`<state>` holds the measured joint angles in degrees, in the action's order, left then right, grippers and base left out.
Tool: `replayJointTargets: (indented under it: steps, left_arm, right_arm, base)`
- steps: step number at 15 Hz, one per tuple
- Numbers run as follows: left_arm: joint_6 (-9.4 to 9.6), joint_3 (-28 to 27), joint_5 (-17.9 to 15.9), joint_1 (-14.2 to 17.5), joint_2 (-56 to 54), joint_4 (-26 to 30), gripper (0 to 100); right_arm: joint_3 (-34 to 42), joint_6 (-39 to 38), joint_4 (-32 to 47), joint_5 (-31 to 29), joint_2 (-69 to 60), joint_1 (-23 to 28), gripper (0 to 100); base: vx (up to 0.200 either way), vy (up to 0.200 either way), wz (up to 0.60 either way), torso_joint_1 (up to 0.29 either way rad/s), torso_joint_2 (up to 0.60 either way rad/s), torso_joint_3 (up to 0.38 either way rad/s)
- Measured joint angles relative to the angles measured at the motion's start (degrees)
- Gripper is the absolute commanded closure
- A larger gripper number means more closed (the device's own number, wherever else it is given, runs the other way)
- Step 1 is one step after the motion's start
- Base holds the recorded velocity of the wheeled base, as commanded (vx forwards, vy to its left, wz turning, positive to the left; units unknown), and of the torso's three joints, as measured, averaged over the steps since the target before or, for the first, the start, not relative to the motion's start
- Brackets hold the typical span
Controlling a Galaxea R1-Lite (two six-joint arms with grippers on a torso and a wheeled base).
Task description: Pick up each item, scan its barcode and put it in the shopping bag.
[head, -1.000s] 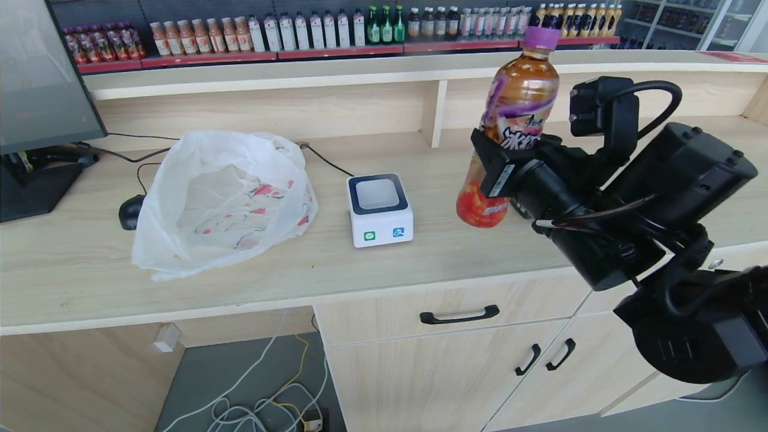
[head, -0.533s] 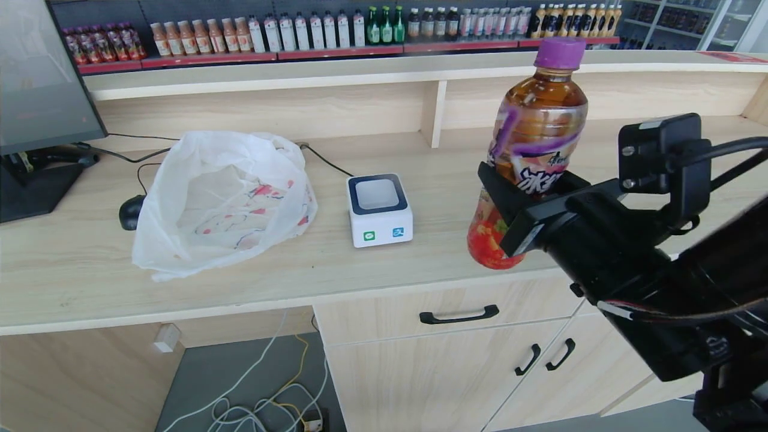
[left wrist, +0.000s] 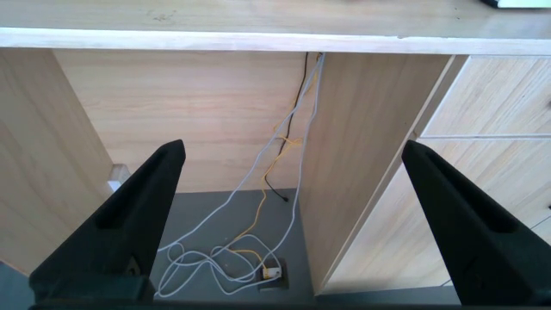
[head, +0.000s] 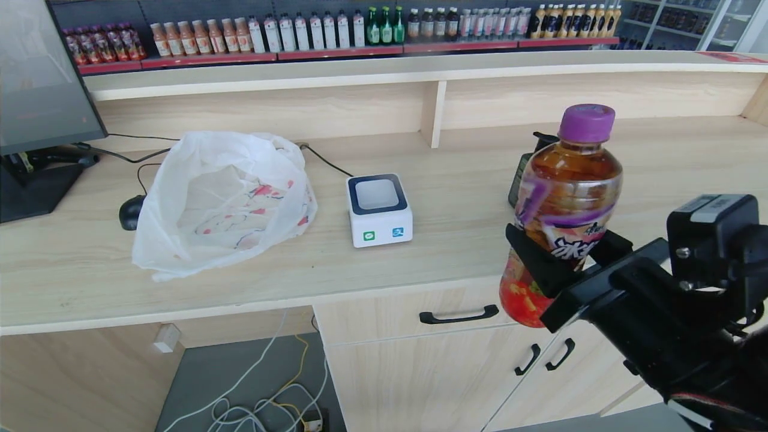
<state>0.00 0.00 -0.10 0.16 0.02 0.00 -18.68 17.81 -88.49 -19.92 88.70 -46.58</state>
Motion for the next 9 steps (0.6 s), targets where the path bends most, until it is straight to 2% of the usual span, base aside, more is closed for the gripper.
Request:
replayJointTargets:
  steps: [4,7,9]
  left_arm:
    - [0.00,0.0,0.0,0.0,0.0,0.0,0]
    - [0.00,0.0,0.0,0.0,0.0,0.0,0]
    - [0.00,0.0,0.0,0.0,0.0,0.0,0]
  right_arm:
    - [2.8,3.6,-0.2,0.0,-1.7,-2.3,100]
    - [5.2,10.0,-0.6,0.1,-2.1,-6.3,100]
    - [6.1,11.1,-1.5,0.1,-2.0,-8.4,100]
  base:
    - [0.000,0.000,0.00,0.000,0.00,0.000]
    - [0.000,0.000,0.00,0.000,0.00,0.000]
    - [0.000,0.000,0.00,0.000,0.00,0.000]
